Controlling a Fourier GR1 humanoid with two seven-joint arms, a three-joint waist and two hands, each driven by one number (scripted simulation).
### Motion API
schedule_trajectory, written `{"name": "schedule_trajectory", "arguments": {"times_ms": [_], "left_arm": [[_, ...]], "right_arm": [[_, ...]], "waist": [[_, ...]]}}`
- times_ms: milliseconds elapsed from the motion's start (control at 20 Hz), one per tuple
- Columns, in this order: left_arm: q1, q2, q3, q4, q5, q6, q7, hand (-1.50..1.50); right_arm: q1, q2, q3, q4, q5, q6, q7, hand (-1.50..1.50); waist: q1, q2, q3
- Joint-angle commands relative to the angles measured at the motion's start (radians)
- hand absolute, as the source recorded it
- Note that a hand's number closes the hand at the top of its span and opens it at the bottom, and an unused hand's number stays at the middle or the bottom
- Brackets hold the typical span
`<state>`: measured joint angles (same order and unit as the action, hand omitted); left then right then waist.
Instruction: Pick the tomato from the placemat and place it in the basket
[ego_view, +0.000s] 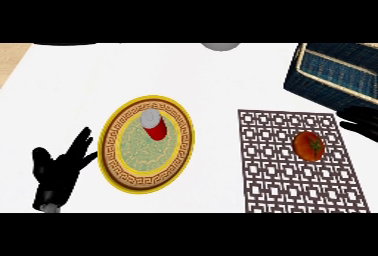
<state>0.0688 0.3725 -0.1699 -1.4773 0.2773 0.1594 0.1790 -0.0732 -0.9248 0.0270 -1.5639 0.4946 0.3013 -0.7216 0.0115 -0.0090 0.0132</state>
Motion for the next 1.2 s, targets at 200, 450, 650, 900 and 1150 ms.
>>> {"name": "schedule_trajectory", "arguments": {"times_ms": [200,450,650,900,1150], "left_arm": [[0.01,-0.03,-0.018,0.134,-0.029,-0.002,0.038,0.0],[0.062,-0.034,-0.028,0.093,-0.046,-0.014,0.008,0.0],[0.024,0.003,0.02,0.087,-0.013,-0.034,0.082,0.0],[0.051,0.008,0.027,0.093,-0.016,-0.066,0.045,0.0],[0.011,-0.034,0.007,0.088,-0.045,-0.023,0.088,0.0]], "right_arm": [[-0.077,0.125,0.083,0.069,0.093,-0.042,0.034,-1.5],[-0.124,0.194,0.125,0.131,0.154,-0.074,0.037,-1.5],[-0.075,0.191,0.126,0.072,0.177,-0.073,0.052,-1.5],[-0.139,0.208,0.148,0.162,0.268,-0.088,0.09,-1.5],[-0.176,0.233,0.158,0.259,0.305,-0.096,0.056,-1.5]], "waist": [[-0.001,0.015,-0.013],[0.007,0.013,-0.013],[-0.014,0.009,-0.014],[-0.003,0.011,-0.013],[-0.001,0.013,-0.013]]}}
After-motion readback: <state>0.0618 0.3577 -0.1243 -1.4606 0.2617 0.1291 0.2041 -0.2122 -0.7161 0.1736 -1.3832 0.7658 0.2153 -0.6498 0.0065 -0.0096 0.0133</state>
